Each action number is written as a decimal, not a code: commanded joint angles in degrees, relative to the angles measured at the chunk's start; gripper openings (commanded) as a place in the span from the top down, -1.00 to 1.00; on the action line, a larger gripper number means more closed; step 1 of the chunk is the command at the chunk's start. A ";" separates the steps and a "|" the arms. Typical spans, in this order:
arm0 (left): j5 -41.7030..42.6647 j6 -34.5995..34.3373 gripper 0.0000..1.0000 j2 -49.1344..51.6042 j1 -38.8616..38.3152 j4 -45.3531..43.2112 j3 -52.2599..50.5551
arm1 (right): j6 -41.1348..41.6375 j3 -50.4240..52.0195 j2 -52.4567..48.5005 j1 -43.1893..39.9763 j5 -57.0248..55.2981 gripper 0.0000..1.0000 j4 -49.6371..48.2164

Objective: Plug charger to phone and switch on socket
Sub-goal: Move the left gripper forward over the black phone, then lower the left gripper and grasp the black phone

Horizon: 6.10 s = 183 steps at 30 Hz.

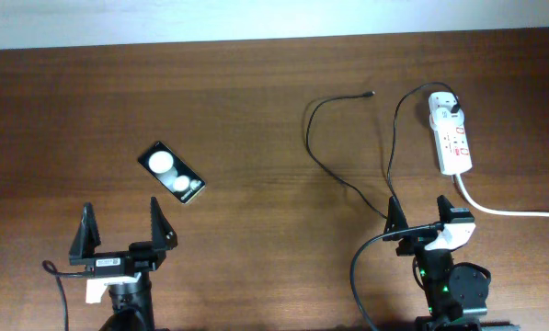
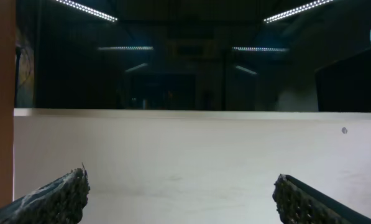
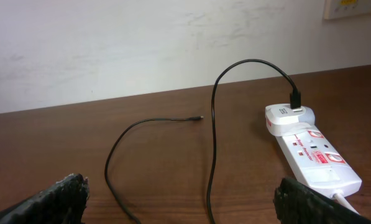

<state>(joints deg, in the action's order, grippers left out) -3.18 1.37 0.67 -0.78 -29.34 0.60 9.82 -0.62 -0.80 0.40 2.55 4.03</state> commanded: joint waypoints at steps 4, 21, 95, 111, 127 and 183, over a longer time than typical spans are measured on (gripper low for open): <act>0.42 0.85 -0.98 -0.26 0.35 0.59 5.25 | -0.59 0.31 0.59 -0.42 -0.24 -0.97 0.28; 0.26 0.85 -0.98 21.07 0.35 18.82 31.69 | -0.59 0.31 0.59 -0.42 -0.26 -0.97 0.28; -2.69 -35.78 -0.99 96.00 0.31 90.79 83.62 | -0.59 0.31 0.59 -0.42 -0.24 -0.97 0.28; 0.46 -41.99 -0.98 112.91 0.31 90.18 88.11 | -0.59 0.31 0.59 -0.42 -0.24 -0.97 0.28; 0.35 -47.50 -0.98 117.57 0.59 86.79 87.97 | -0.59 0.31 0.61 -0.42 -0.24 -0.97 0.28; -0.70 -43.32 -0.31 125.44 0.57 84.11 87.56 | -0.59 0.31 0.59 -0.42 -0.26 -0.97 0.28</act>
<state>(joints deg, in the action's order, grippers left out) -2.17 -45.93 123.24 -0.51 54.57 88.84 9.82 -0.62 -0.69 0.36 2.55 4.05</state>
